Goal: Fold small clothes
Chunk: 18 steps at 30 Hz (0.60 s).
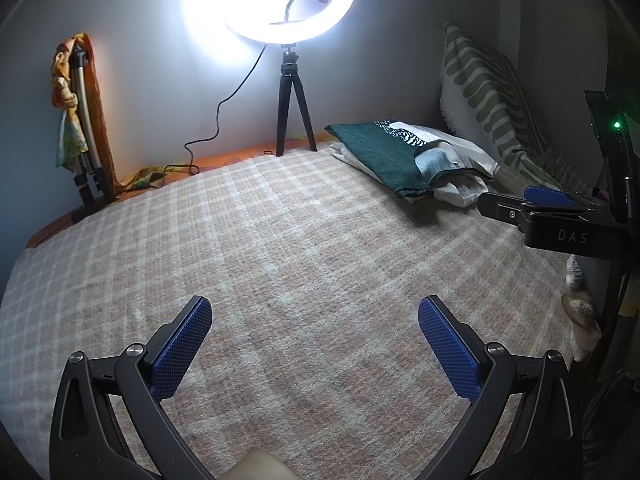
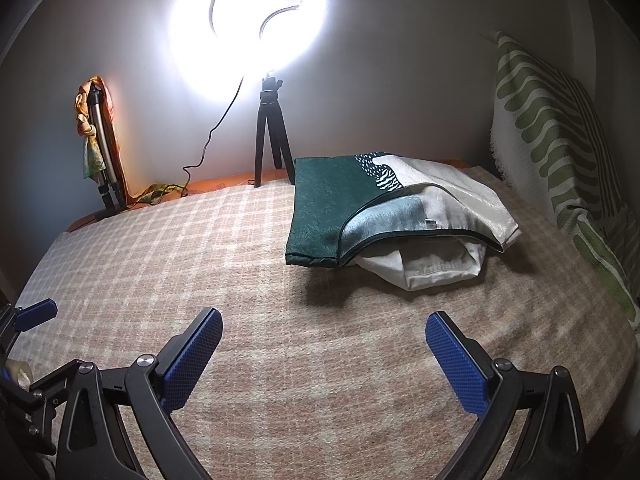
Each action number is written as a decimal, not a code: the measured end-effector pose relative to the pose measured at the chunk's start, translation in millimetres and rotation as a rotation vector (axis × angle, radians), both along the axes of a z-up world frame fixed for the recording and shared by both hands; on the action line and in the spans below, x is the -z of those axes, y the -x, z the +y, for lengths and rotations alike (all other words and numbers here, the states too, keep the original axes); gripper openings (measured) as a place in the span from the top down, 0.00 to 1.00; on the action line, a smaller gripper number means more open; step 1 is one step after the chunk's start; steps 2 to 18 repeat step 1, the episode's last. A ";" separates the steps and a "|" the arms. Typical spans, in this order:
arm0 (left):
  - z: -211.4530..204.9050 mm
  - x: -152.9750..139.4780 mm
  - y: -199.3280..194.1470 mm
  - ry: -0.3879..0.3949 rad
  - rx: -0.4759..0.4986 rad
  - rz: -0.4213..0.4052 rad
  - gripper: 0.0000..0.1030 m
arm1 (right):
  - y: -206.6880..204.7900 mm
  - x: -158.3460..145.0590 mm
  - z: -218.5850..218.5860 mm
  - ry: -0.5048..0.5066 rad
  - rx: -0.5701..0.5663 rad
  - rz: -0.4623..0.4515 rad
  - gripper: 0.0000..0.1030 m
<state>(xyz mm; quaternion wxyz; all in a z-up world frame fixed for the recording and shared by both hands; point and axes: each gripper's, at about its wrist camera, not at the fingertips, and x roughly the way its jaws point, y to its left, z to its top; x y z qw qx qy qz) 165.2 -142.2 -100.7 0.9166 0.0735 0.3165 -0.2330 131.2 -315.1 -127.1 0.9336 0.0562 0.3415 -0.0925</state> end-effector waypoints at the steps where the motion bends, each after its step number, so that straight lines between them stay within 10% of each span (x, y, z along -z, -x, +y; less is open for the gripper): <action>1: -0.3 0.1 0.0 -0.001 0.001 0.001 0.00 | -0.3 0.1 0.4 -0.001 -0.001 0.001 0.00; 18: -0.3 0.1 0.0 -0.001 0.001 0.001 0.00 | -0.3 0.1 0.4 -0.001 -0.001 0.001 0.00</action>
